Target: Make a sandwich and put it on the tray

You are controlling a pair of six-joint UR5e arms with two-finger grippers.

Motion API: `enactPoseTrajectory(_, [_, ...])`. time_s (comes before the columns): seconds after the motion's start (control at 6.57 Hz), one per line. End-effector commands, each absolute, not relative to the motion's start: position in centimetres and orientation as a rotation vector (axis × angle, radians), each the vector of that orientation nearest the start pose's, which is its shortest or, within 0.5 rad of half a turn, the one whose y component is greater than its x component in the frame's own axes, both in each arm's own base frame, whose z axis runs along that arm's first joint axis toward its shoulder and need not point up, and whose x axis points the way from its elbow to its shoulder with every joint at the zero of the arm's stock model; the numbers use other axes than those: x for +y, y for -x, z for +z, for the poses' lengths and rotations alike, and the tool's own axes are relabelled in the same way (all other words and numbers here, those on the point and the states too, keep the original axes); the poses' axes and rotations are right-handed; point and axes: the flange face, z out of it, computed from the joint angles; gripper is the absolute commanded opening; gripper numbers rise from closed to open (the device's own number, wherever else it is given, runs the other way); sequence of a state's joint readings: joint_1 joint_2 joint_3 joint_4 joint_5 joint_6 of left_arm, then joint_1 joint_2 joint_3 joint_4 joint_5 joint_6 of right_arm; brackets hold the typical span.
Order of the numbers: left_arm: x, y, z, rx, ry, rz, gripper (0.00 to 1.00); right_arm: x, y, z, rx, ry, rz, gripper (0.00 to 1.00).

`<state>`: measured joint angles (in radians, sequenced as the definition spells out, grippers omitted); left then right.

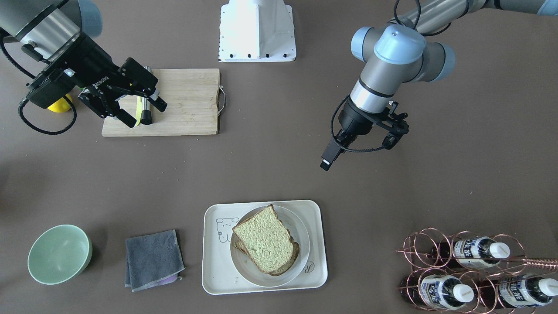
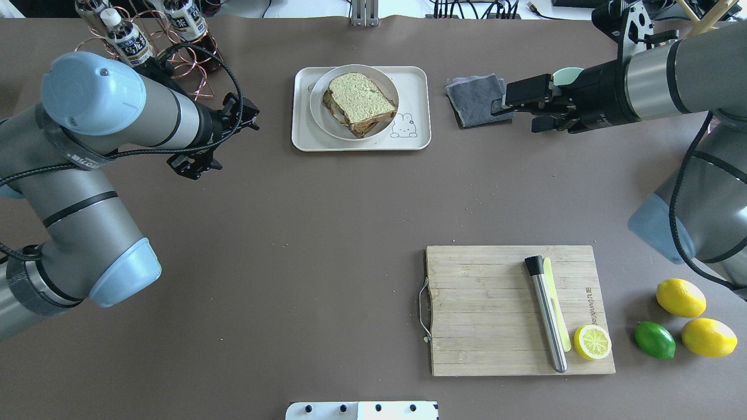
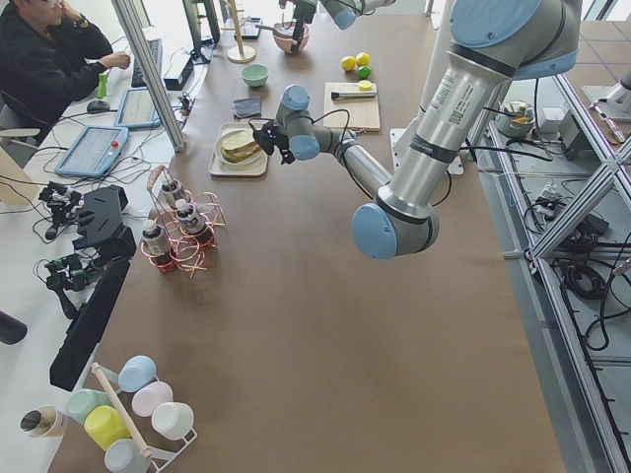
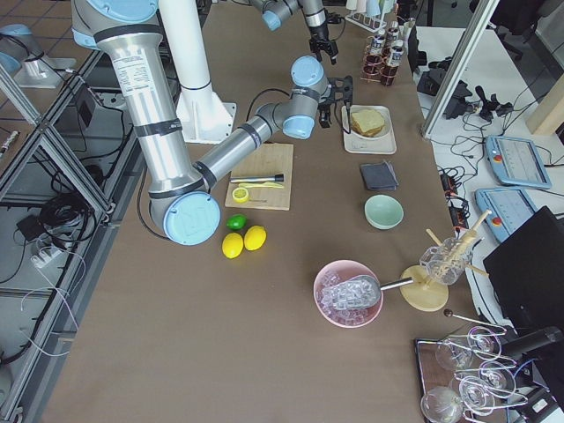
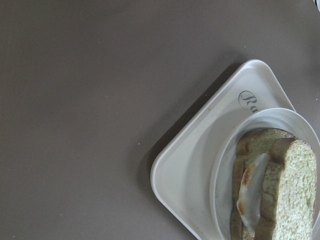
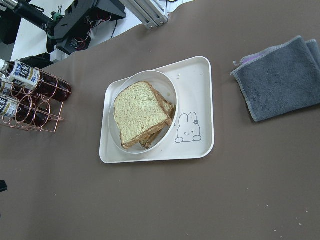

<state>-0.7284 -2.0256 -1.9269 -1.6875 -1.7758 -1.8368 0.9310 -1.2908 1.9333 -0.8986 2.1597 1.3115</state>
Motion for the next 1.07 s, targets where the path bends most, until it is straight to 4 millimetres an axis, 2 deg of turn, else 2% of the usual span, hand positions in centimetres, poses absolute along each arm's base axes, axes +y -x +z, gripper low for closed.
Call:
enactPoseTrajectory(0.0, [-46.2, -33.9, 25.5, 0.866, -0.11, -0.752, 0.98, -48.5, 22.9, 29.9, -1.246, -0.366, 0.143, 1.0])
enactPoseTrajectory(0.15, [-44.7, -32.0, 27.2, 0.838, -0.142, -0.688, 0.98, -49.1, 19.6, 34.3, -1.142, -0.426, 0.087, 1.0])
enactPoseTrajectory(0.3, [-45.8, -28.4, 29.1, 0.79, -0.203, -0.637, 0.98, -50.5, 16.5, 36.7, -1.012, -0.431, 0.026, 1.0])
enactPoseTrajectory(0.61, [-48.0, -19.9, 33.6, 0.644, -0.333, -0.434, 0.98, -52.9, 9.0, 41.3, -0.757, -0.371, -0.124, 1.0])
enactPoseTrajectory(0.76, [-49.3, -14.4, 36.2, 0.587, -0.355, -0.302, 0.98, -53.5, 4.6, 44.1, -0.652, -0.316, -0.214, 1.0])
enactPoseTrajectory(0.91, [-51.4, -6.6, 39.1, 0.621, -0.294, -0.193, 0.98, -54.3, 0.2, 47.4, -0.599, -0.256, -0.285, 1.0])
